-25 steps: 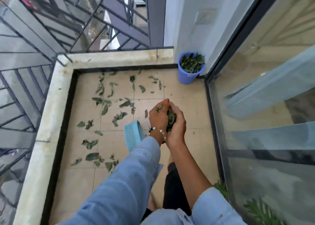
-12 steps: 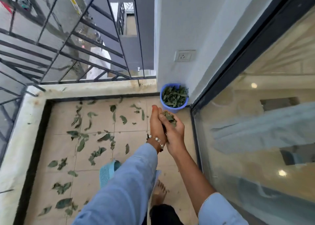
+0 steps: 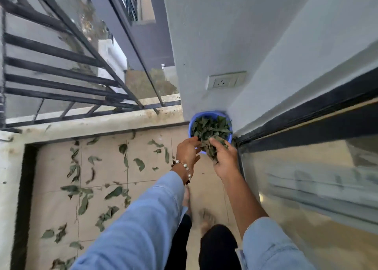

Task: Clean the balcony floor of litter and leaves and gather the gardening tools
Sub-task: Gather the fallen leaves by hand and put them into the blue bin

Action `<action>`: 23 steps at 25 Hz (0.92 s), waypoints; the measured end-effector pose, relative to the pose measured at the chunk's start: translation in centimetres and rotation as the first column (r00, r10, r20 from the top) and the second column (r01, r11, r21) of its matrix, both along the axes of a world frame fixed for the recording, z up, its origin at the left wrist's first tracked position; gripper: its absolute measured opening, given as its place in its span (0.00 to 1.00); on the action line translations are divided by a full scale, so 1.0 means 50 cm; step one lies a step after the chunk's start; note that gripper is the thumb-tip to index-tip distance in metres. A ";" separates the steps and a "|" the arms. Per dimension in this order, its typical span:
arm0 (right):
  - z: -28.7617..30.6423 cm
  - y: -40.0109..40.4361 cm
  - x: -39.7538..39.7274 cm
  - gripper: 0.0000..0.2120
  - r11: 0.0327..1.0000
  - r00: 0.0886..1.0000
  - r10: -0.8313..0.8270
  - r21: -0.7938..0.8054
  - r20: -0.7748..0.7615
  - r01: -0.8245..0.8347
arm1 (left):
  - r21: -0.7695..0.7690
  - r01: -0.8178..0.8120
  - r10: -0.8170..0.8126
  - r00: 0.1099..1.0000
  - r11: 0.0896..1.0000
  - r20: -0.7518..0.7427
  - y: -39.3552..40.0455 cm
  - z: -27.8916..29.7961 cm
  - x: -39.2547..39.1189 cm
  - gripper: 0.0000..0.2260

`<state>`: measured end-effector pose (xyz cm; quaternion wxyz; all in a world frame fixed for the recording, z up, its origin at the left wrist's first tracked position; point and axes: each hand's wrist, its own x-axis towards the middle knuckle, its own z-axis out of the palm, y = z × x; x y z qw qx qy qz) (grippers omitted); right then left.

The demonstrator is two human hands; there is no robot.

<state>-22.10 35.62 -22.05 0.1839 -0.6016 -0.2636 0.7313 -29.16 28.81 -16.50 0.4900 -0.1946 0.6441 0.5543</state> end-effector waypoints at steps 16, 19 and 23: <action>-0.642 0.187 -0.055 0.32 -0.278 -0.279 0.584 -0.135 0.762 -0.951 | -0.368 0.218 -0.366 0.840 0.904 -0.400 0.051 -0.622 -0.085 0.15; -0.559 0.198 -0.047 0.29 -0.167 -0.098 0.631 0.011 0.769 -0.986 | -0.384 0.212 -0.358 0.860 0.899 -0.364 0.038 -0.571 -0.065 0.15; -0.405 0.178 -0.026 0.25 0.017 0.142 0.594 0.164 0.792 -0.986 | -0.415 0.213 -0.361 0.876 0.885 -0.320 0.031 -0.428 -0.038 0.12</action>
